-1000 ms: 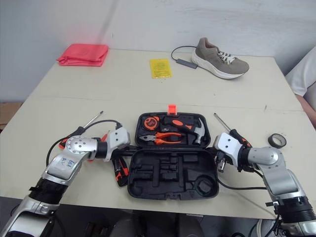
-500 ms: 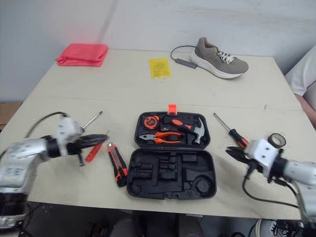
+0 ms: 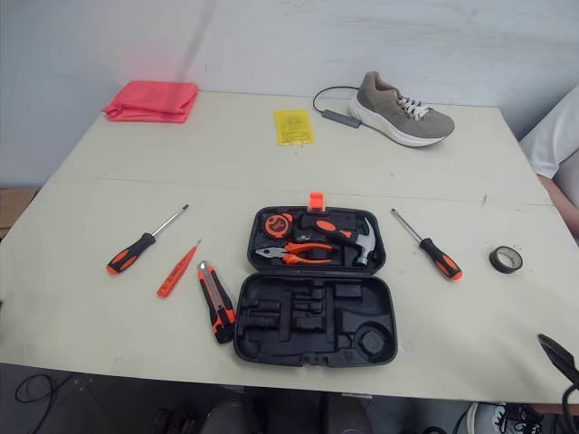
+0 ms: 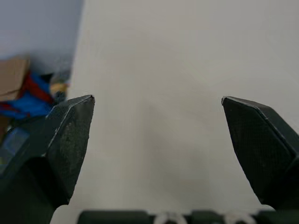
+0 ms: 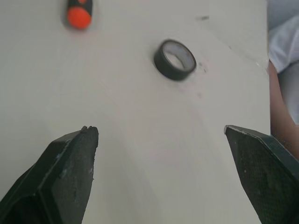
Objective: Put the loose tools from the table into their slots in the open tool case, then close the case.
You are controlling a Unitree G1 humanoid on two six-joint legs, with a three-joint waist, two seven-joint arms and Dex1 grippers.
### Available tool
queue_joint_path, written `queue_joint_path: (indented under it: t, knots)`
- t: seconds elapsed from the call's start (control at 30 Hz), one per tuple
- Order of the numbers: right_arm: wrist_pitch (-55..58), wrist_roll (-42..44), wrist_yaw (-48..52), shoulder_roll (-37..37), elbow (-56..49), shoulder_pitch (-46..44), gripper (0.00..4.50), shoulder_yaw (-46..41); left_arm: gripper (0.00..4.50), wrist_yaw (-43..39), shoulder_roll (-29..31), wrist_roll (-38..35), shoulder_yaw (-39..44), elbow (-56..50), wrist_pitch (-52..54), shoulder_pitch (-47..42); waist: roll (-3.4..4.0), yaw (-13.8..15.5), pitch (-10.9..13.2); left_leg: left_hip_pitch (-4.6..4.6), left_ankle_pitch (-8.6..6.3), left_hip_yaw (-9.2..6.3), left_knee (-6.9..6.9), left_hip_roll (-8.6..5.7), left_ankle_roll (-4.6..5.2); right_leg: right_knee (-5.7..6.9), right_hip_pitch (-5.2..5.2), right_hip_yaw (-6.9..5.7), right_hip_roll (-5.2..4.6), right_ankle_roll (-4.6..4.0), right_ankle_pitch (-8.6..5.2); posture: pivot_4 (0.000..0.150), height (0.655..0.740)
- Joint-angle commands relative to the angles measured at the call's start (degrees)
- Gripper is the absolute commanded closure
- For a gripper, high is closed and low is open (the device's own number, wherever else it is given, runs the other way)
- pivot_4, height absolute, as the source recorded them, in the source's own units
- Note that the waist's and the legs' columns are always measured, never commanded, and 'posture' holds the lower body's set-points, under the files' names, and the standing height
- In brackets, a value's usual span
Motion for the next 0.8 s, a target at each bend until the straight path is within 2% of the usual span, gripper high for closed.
queue_joint_path:
  t: [0.03, 0.23, 0.43, 0.57, 0.67, 0.8]
  knots:
    - [-1.7, 1.3, -0.4, -0.4, -1.3, -0.9, 0.00, -0.2, 0.01, -1.6, -0.4, -1.8, -0.1, -2.6, -1.0, -0.1, 0.12, 0.0, 0.0, 0.00, 0.02, -0.01, 0.00, 0.01, -0.03, 0.01, 0.00, -0.01, 0.00, 0.00, 0.00, 0.150, 0.7400]
    - [4.1, 5.5, -1.6, -0.1, -10.2, -8.4, 0.00, 4.6, 0.01, -2.9, -2.1, -2.9, -5.4, -11.1, 3.9, -4.0, 0.33, -0.4, -0.1, 0.00, 0.07, -0.05, -0.02, 0.03, -0.10, 0.11, 0.00, -0.04, 0.03, 0.00, 0.01, 0.150, 0.7400]
    - [15.5, 12.9, -3.4, 1.6, -30.0, -13.8, 0.00, 13.5, 0.01, -3.3, -0.6, -3.4, -15.1, -23.6, 18.1, -11.0, 0.36, -0.5, -0.1, -0.06, 0.27, -0.05, 0.02, 0.08, 0.17, 0.21, -0.01, -0.07, 0.19, 0.01, 0.01, 0.150, 0.7400]
    - [18.8, 15.4, -7.7, 6.2, -40.1, -17.6, 0.00, 20.0, 0.01, -1.1, 1.0, -1.6, -21.9, -30.2, 28.0, -15.8, 0.32, -0.2, -0.1, -0.09, 0.27, -0.06, 0.10, 0.11, 0.16, 0.24, -0.02, -0.09, 0.28, 0.02, 0.02, 0.150, 0.7400]
    - [19.4, 14.3, -10.2, 10.8, -47.4, -21.5, 0.00, 28.4, 0.01, 0.3, 1.8, 0.4, -27.7, -32.4, 34.4, -19.9, 0.31, -0.3, -0.1, -0.08, 0.42, 0.04, 0.14, 0.11, -0.12, 0.26, -0.05, -0.06, 0.30, 0.04, 0.03, 0.150, 0.7400]
    - [16.2, 10.0, -6.8, 12.6, -49.9, -22.5, 0.00, 35.9, 0.01, -0.5, 3.0, 3.1, -34.5, -31.3, 41.0, -24.7, 0.30, 0.1, -0.1, -0.16, 0.45, 0.10, 0.17, 0.10, -0.15, 0.33, -0.21, -0.03, 0.43, 0.05, 0.03, 0.150, 0.7400]
